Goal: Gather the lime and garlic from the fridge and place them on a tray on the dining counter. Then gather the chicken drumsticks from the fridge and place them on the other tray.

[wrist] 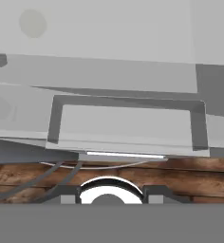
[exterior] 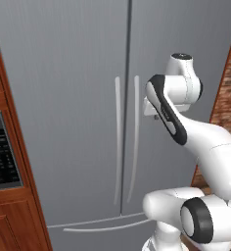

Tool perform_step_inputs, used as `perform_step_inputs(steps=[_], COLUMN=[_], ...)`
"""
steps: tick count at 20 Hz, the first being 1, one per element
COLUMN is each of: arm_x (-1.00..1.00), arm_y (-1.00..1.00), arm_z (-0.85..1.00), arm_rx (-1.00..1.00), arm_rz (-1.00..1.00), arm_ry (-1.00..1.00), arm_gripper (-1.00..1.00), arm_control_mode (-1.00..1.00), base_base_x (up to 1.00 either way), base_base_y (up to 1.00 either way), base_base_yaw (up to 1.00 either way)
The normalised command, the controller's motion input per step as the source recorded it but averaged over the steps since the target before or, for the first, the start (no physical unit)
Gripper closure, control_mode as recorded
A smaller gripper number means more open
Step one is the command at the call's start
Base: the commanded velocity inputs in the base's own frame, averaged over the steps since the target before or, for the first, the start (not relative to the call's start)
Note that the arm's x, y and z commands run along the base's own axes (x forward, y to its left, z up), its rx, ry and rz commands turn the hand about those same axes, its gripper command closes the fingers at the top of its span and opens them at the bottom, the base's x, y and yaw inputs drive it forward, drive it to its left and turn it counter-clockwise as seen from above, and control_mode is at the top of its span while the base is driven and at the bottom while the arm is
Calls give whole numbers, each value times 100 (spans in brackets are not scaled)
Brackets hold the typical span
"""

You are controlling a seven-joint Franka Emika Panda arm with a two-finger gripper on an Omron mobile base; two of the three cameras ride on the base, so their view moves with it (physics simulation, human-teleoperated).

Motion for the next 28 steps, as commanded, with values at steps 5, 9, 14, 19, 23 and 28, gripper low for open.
perform_step_inputs(steps=[5, 9, 14, 19, 23, 28], arm_x=[-37, -56, -59, -83, -70, -68], arm_y=[1, 24, 15, 7, 0, 0], arm_z=[0, 0, 0, 0, 3, 28], arm_rx=[0, 5, 0, -1, 0, 0], arm_rz=[0, 0, 0, 0, 0, 0], arm_ry=[-10, -15, -13, -27, -26, -26], arm_gripper=[-100, -100, -100, -100, -100, -100], arm_control_mode=[-100, -100, -100, -100, -100, -100], base_base_x=[0, 0, 0, 0, 0, 0], base_base_y=[0, 0, 0, 0, 0, 0], base_base_yaw=[0, 0, 0, 0, 0, 0])
